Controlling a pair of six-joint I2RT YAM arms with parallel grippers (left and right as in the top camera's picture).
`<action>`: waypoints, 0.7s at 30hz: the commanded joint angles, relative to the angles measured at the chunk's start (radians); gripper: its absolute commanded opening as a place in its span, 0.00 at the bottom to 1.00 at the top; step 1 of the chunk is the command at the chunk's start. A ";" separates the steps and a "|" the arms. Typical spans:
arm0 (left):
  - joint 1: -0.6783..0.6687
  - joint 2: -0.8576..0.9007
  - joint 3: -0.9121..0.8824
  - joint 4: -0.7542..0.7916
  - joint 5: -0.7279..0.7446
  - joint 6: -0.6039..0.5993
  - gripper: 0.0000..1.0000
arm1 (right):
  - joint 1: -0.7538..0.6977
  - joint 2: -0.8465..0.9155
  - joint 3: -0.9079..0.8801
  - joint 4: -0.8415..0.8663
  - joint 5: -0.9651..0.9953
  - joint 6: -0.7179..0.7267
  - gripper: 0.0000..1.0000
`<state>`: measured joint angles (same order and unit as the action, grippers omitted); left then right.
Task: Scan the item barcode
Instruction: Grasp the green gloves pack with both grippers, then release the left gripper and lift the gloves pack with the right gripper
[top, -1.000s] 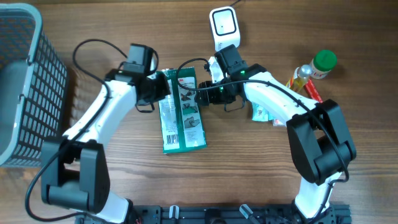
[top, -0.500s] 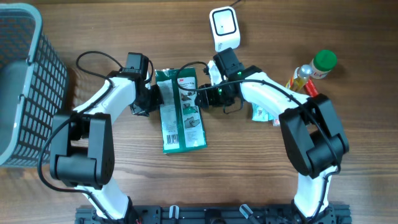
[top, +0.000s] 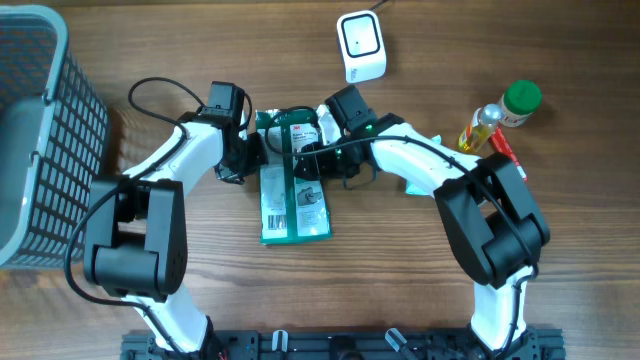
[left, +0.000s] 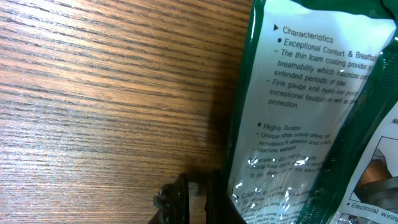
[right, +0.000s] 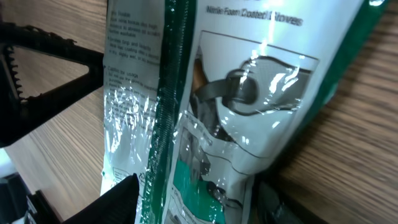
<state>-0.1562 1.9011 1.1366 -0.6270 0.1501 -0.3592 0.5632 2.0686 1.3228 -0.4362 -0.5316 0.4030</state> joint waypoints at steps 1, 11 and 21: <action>-0.012 0.072 -0.028 -0.002 -0.010 0.015 0.04 | 0.023 0.063 -0.027 0.051 -0.060 0.050 0.59; -0.012 0.072 -0.028 -0.001 -0.014 0.015 0.05 | -0.002 0.022 -0.067 0.252 -0.262 0.018 0.29; -0.012 0.072 -0.028 0.011 -0.014 0.015 0.06 | 0.003 0.019 -0.068 0.141 -0.022 0.060 0.48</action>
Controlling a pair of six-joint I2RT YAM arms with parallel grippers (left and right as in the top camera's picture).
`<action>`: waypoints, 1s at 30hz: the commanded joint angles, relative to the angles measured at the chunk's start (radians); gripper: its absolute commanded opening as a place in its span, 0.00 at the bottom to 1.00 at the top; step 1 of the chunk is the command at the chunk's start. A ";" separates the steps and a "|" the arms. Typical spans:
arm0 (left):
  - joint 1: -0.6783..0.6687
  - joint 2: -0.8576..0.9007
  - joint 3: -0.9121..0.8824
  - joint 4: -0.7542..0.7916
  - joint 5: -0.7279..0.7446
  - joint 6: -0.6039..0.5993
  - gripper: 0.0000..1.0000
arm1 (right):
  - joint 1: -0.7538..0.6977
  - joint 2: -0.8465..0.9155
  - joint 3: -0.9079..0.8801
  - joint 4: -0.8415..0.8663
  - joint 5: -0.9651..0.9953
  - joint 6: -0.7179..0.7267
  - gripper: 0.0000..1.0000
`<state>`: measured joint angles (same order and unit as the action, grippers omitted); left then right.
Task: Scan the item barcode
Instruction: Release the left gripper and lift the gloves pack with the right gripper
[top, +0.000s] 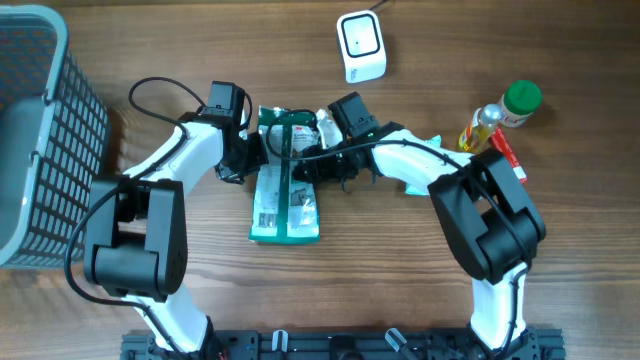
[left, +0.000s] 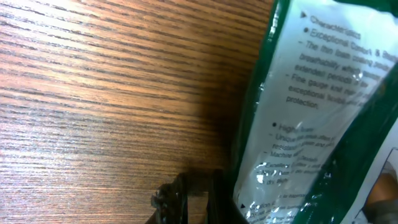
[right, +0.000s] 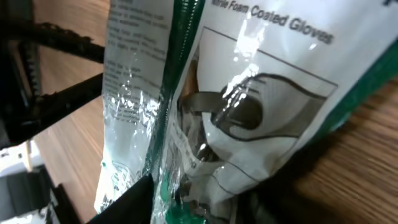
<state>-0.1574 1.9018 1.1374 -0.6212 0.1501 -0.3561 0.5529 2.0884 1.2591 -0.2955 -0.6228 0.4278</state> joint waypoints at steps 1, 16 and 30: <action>-0.011 0.072 -0.029 0.005 -0.014 0.012 0.06 | 0.017 0.007 -0.005 0.006 0.069 0.075 0.52; -0.003 0.064 -0.018 0.020 -0.014 0.008 0.06 | 0.040 0.015 -0.003 0.096 0.082 0.018 0.14; 0.320 -0.205 0.137 0.209 -0.051 0.252 0.72 | 0.037 -0.469 0.099 -0.167 0.541 -0.599 0.04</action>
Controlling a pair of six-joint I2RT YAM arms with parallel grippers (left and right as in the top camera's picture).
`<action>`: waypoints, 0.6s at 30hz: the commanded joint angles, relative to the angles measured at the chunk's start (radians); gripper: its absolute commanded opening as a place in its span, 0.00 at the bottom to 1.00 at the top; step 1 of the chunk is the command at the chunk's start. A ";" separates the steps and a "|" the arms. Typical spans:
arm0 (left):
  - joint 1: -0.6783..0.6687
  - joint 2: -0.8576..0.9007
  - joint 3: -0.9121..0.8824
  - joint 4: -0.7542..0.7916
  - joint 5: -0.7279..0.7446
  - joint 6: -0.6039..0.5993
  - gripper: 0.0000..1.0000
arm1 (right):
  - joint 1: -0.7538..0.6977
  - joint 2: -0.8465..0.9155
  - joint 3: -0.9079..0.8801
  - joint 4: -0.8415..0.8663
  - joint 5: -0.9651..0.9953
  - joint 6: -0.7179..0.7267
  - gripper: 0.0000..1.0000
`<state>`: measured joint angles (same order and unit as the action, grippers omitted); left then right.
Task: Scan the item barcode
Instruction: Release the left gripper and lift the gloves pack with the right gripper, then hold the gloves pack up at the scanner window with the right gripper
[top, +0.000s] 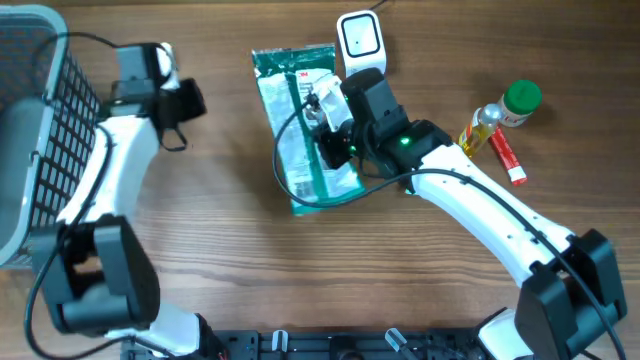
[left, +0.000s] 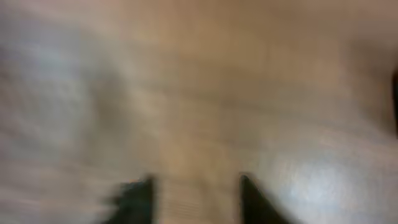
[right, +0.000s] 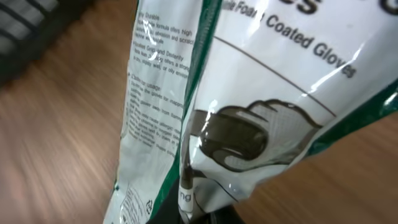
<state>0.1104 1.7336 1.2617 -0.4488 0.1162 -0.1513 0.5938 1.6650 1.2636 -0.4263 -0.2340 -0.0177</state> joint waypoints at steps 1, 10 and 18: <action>0.074 -0.035 0.012 0.047 -0.017 0.047 1.00 | -0.003 -0.046 0.156 -0.063 0.235 -0.203 0.04; 0.082 -0.035 0.012 0.025 -0.017 0.046 1.00 | -0.003 -0.021 0.334 0.220 0.663 -0.867 0.04; 0.082 -0.035 0.012 0.025 -0.017 0.046 1.00 | -0.071 0.315 0.334 0.760 0.745 -1.283 0.04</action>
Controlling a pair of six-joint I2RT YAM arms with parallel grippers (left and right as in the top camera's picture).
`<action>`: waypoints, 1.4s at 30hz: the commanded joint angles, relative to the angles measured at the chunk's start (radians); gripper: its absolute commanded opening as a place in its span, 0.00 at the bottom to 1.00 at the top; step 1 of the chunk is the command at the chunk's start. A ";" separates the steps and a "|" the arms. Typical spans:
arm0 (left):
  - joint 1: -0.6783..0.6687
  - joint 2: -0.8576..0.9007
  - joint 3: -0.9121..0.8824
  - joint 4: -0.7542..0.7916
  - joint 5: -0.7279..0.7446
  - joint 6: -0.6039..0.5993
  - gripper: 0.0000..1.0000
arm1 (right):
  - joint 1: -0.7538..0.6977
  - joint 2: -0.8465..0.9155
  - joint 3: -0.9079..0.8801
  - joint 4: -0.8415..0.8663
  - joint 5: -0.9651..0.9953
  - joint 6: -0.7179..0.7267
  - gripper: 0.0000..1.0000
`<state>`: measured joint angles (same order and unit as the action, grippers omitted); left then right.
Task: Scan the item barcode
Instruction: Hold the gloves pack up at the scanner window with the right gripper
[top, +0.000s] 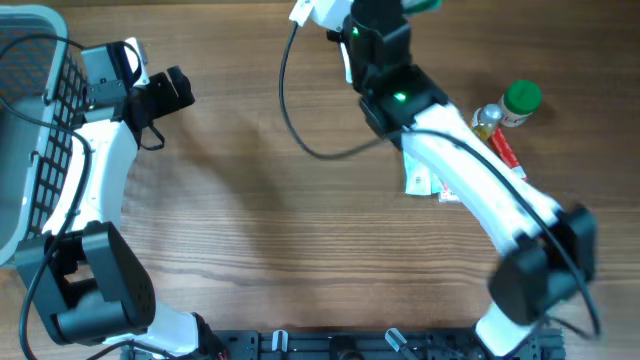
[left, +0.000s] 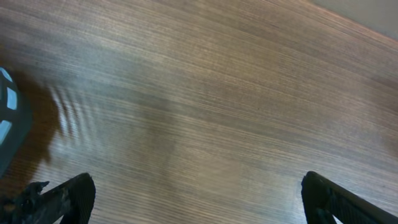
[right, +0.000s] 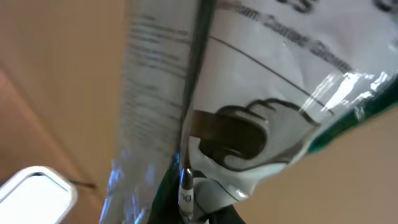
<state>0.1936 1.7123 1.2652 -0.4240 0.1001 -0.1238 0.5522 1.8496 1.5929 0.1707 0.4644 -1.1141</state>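
Observation:
A green and white packet of foam-coated gloves (right: 249, 124) fills the right wrist view, with my right gripper (right: 189, 202) shut on its lower edge. The white scanner (right: 31, 193) shows at that view's lower left, beyond the packet. In the overhead view the right arm (top: 400, 95) is raised close to the camera at the top middle and hides the scanner; only slivers of the packet show at the top edge. My left gripper (left: 199, 202) is open wide over bare wood, far left near the basket, holding nothing.
A grey mesh basket (top: 30, 110) stands at the far left. A green-capped bottle (top: 520, 98), a small yellow bottle (top: 485, 120) and a red tube (top: 505, 155) lie at the right. A small white and green item (top: 420, 182) lies under the right arm.
My right gripper held the packet low beside the scanner; now it holds it high up near the overhead camera, at the top edge. The left wrist view was blurred; now it is sharp, jaws open.
Both grippers were at the glove packet lying mid-table, the left at its left edge, the right on its top. The packet then lay shifted slightly left. Later the left arm was back near the basket and the right held the packet beside the scanner, now higher.

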 joint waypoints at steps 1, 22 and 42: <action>-0.001 -0.014 0.009 0.000 -0.001 0.019 1.00 | -0.041 0.200 0.005 0.291 0.052 -0.272 0.04; -0.001 -0.014 0.009 0.000 -0.001 0.019 1.00 | -0.018 0.483 0.005 0.460 0.036 0.225 0.04; -0.001 -0.014 0.009 0.000 -0.001 0.019 1.00 | 0.042 0.465 0.005 0.296 0.112 -0.197 0.04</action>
<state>0.1936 1.7119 1.2655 -0.4255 0.1009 -0.1234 0.5896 2.3100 1.5879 0.5407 0.5701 -1.3300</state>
